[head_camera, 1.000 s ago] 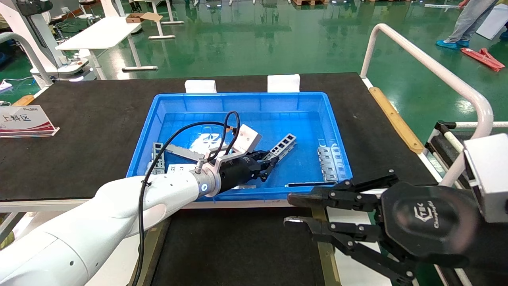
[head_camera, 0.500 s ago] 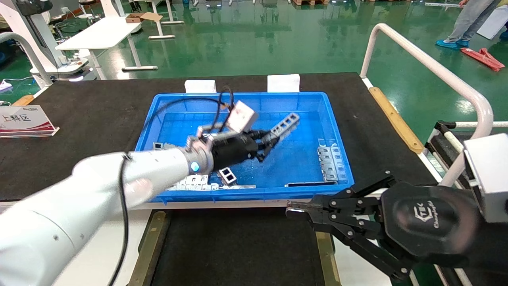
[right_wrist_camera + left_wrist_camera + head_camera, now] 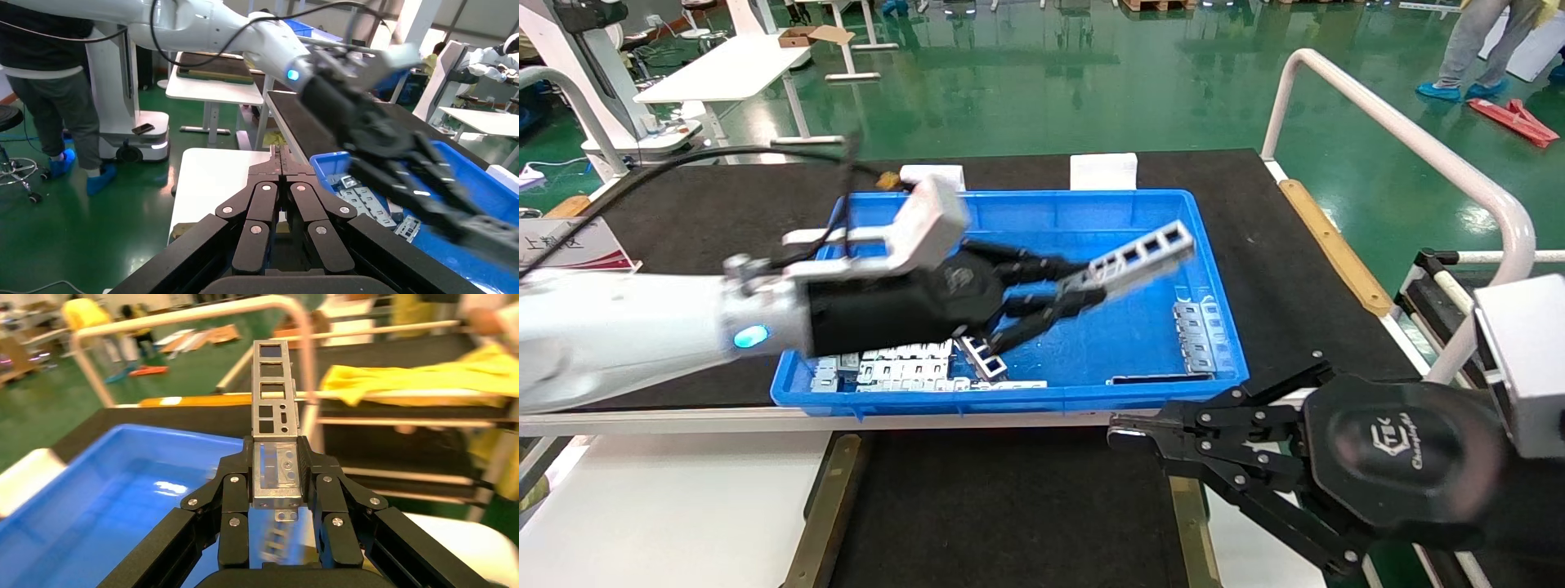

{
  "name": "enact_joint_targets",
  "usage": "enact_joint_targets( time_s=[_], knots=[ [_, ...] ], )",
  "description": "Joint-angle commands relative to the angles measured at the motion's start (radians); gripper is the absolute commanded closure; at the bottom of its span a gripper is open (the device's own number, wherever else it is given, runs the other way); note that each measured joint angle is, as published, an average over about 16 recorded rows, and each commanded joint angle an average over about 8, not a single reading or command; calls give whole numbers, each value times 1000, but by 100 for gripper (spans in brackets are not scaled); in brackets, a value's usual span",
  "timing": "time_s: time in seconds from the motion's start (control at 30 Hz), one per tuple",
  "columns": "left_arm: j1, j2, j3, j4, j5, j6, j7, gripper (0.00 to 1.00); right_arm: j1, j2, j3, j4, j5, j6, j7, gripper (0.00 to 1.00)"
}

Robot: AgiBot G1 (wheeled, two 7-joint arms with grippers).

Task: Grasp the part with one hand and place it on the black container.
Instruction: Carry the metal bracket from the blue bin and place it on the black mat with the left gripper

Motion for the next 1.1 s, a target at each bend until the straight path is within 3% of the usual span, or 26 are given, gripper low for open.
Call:
enact_joint_targets(
  time_s=[0.03,0.27,0.57,0.77,1.1],
  knots=[
    [6,-46,-3,-47,-9,54,3,100,0,0,0,0,0,0,0,100],
    [124,-222,16,-305,-28,51,-64,100,0,0,-1,0,0,0,0,100],
    [330,-355,79,-555,-7,-147,-128,100,0,0,-1,0,1,0,-1,100],
    [473,-329,115,-577,-13,-339,-147,100,0,1,-1,0,1,1,-1,100],
    [666,-169,100,-509,-110,-657,-185,100,0,1,-2,0,1,1,-1,100]
  ],
)
